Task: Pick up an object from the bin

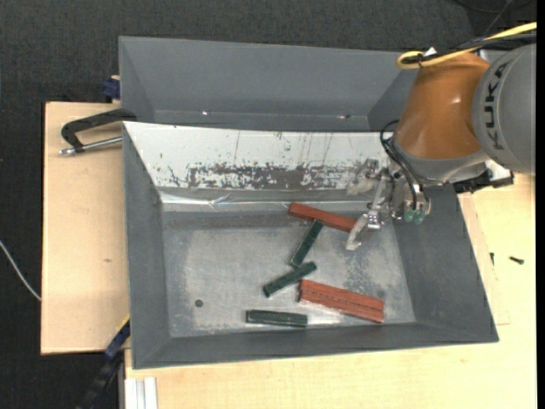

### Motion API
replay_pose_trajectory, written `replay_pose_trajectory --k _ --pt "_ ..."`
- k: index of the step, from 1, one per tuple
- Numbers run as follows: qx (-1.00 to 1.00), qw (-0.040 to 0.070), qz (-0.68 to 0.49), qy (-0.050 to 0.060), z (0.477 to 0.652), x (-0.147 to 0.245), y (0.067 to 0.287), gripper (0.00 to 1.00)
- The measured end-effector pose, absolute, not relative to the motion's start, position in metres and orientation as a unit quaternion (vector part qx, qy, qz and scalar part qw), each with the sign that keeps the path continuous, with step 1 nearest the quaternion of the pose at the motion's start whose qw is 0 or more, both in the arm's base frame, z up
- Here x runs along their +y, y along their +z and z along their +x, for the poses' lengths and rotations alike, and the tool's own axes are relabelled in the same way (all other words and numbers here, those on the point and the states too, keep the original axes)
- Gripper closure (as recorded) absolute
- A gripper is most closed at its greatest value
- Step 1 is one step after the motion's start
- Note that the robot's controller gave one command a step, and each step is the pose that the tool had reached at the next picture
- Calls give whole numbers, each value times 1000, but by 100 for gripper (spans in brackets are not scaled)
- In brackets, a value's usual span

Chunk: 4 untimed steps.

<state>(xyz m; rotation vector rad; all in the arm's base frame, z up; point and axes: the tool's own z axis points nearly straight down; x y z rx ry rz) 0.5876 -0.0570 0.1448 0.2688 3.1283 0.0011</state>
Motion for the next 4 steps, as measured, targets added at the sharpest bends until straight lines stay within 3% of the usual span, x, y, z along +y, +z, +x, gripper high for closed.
replay_pose_trajectory --k 1,2,3,4 --pt "992 -1 129 2 581 -49 78 100" --pt "992 -1 129 2 581 -49 78 100" --pt "993 -1 118 0 578 -49 115 100" --pt "992 3 130 0 603 -72 252 100"
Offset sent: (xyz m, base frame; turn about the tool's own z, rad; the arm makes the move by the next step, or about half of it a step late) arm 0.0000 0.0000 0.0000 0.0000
